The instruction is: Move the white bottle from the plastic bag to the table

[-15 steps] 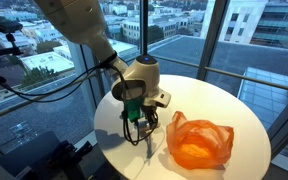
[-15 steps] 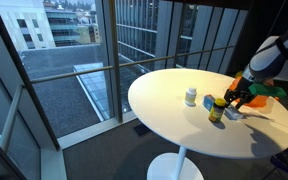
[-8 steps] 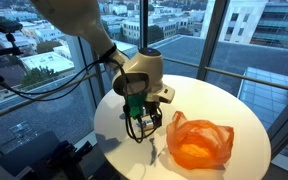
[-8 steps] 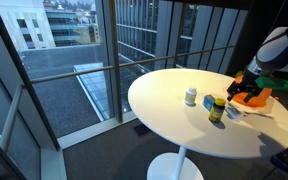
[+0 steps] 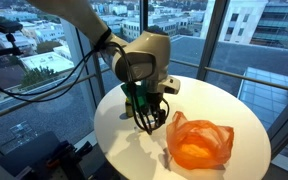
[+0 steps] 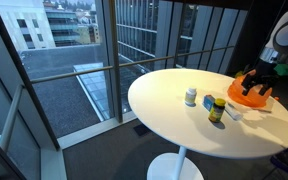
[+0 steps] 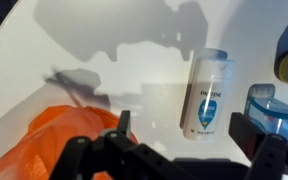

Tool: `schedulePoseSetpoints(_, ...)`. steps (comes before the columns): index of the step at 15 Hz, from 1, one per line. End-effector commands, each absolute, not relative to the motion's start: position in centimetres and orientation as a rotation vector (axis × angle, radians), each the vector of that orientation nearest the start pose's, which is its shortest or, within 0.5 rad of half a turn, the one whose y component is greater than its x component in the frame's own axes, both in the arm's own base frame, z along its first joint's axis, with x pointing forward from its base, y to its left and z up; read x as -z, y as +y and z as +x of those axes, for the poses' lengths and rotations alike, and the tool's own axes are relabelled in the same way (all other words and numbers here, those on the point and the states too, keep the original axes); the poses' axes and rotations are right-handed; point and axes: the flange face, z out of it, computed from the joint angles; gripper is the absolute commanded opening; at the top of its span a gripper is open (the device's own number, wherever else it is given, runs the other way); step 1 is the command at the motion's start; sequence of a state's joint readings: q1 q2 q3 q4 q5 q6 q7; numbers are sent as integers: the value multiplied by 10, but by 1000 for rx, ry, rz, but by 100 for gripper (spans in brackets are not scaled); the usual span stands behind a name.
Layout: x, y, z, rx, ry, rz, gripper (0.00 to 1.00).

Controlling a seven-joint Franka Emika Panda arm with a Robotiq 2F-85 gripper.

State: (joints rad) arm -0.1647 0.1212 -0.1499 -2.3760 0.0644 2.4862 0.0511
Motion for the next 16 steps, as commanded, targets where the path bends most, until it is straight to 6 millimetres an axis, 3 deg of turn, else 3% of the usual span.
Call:
schedulePoseSetpoints(1,-309,-159,470,-44,629,-3088,100)
schedulePoseSetpoints(10,-373,-155,467,-79,676,-3139,100)
schedulePoseSetpoints(12,-380,-154,467,-94,676,-3137,100)
schedulePoseSetpoints(13,-368,-156,466,-77,655,-3123,100)
schedulePoseSetpoints(16,-367,-155,465,-85,654,-3122,100)
